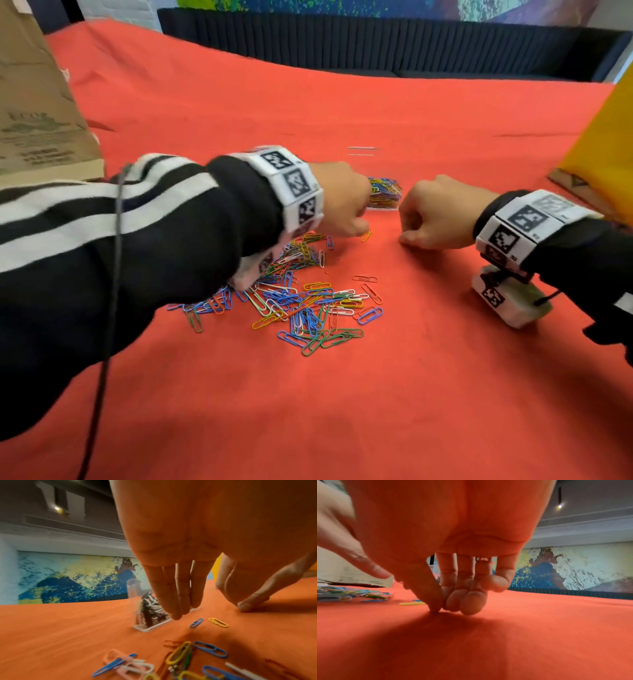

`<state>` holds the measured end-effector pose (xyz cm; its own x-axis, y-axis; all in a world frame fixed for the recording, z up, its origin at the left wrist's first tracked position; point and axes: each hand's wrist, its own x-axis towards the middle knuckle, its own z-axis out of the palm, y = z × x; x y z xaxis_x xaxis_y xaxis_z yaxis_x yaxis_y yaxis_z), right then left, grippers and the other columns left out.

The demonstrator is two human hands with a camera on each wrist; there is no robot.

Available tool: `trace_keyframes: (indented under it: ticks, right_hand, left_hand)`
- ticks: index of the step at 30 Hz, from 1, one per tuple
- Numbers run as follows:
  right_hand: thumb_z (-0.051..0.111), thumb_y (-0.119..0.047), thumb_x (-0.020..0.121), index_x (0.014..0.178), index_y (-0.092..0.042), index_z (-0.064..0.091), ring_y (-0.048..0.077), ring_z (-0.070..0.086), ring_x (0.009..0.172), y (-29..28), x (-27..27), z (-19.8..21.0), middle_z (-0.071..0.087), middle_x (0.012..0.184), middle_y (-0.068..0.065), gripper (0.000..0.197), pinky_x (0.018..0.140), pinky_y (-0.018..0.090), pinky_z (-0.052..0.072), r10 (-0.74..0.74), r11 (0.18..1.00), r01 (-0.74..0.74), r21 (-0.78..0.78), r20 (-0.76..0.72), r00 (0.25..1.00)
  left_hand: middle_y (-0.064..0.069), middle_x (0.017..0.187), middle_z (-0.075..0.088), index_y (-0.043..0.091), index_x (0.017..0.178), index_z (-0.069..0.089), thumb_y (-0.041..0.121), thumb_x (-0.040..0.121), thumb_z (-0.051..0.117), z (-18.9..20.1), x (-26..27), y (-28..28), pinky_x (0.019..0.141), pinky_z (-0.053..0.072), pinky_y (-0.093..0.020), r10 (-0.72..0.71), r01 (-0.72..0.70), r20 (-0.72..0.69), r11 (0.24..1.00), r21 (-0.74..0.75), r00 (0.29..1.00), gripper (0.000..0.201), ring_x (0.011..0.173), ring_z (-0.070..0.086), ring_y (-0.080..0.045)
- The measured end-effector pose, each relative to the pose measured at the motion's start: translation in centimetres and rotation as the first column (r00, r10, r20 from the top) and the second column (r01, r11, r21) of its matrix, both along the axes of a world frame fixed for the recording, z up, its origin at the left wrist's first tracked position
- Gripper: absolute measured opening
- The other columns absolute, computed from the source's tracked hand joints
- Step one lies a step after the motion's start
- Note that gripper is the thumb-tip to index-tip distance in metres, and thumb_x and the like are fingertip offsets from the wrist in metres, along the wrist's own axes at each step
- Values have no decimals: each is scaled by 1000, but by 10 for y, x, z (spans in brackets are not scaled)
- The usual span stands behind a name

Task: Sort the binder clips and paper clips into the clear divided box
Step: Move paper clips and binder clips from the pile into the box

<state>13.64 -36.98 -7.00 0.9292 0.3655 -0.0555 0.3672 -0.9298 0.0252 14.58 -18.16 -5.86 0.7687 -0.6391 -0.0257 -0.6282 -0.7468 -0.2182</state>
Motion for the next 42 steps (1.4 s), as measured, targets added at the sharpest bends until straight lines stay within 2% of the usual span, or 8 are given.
trace_keyframes:
  ticks: [3,6,10,15,19,23,32,42]
  right_hand:
    - [67,-30,77,60,-26,63,20,62,68,2,3,-3,67,66,-4,18,67,31,54,-6,1000,6,2,-4,1000]
    - [64,-26,77,63,-25,63,25,64,72,5,3,-6,69,72,2,14,63,29,51,2,1000,-2,-4,1,1000]
    - [61,-23,77,66,-25,61,27,62,73,10,2,-7,66,72,1,12,61,25,44,38,999,-38,-20,3,999]
    - [60,-22,77,67,-23,61,25,61,71,8,3,-9,63,69,-1,11,63,29,52,36,999,-36,-8,-8,999]
    - [61,-24,77,72,-22,64,25,62,71,8,3,-10,64,69,0,6,62,32,55,42,999,-42,-1,-1,999]
    - [60,-22,76,72,-20,63,28,63,72,10,6,-11,63,68,1,5,62,33,56,61,997,-61,-37,1,998]
    - [59,-23,77,74,-19,61,29,63,71,11,6,-10,61,68,2,5,63,34,57,65,996,-65,-56,0,998]
    - [55,-21,78,82,-18,65,32,65,77,13,4,-7,66,79,8,11,60,33,54,57,994,-59,-97,-25,998]
  left_hand:
    - [-5,65,49,12,77,59,39,90,49,-7,2,-24,66,43,-32,-1,-2,33,996,93,999,32,76,54,-31]
    - [-6,73,51,14,72,50,31,90,52,-11,3,-30,65,40,-34,-15,8,39,987,159,999,25,78,54,-31]
    - [-4,89,72,15,96,72,21,85,57,-11,4,-25,70,50,-32,-59,63,-47,994,93,997,19,89,66,-31]
    - [13,69,63,27,94,71,17,81,63,-10,-7,-14,67,40,-20,-105,102,-178,994,-25,978,18,72,61,-12]
    - [15,78,68,29,99,72,51,85,61,-4,-28,-2,74,50,-23,-158,136,-300,986,-93,941,28,76,64,-8]
    - [15,89,66,32,107,65,80,54,68,-7,-44,8,70,51,-21,-169,140,-329,984,-110,929,72,78,62,-2]
    - [16,70,64,26,92,70,38,81,71,-10,-48,-2,59,42,-11,-196,156,-268,974,-165,943,16,59,57,8]
    - [6,66,68,18,83,72,26,69,69,-11,-39,-3,63,53,-23,-78,45,-216,987,-154,973,17,61,61,-7]
